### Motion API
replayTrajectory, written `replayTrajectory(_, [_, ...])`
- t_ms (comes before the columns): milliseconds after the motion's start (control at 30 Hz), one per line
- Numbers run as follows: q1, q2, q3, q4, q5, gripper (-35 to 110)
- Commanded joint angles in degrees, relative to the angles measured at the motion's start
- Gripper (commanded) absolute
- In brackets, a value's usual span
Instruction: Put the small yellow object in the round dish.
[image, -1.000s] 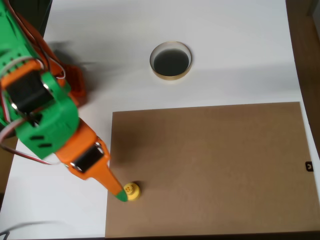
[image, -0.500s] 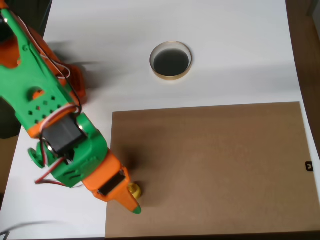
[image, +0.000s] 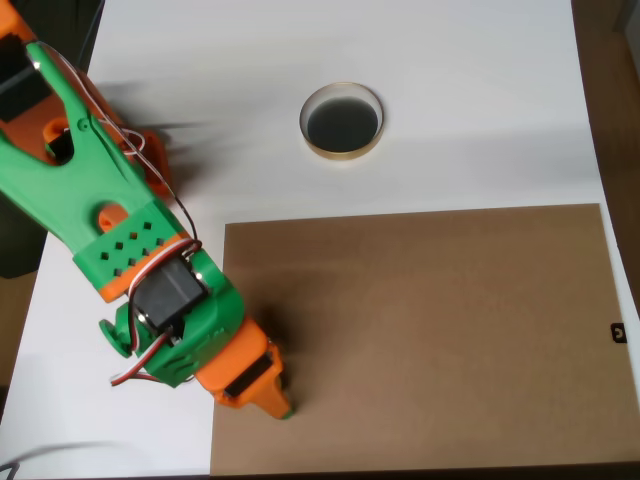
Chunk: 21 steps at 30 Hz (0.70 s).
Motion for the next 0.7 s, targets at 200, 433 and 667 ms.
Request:
replayTrajectory(200, [0.0, 0.6, -4.6, -0.5, 0.1, 0])
replayTrajectory(433, [-0.1, 2.5, -6.9, 1.8, -0.6, 0])
replayTrajectory(667, [-6.4, 11.8, -8.8, 8.8, -5.0, 0])
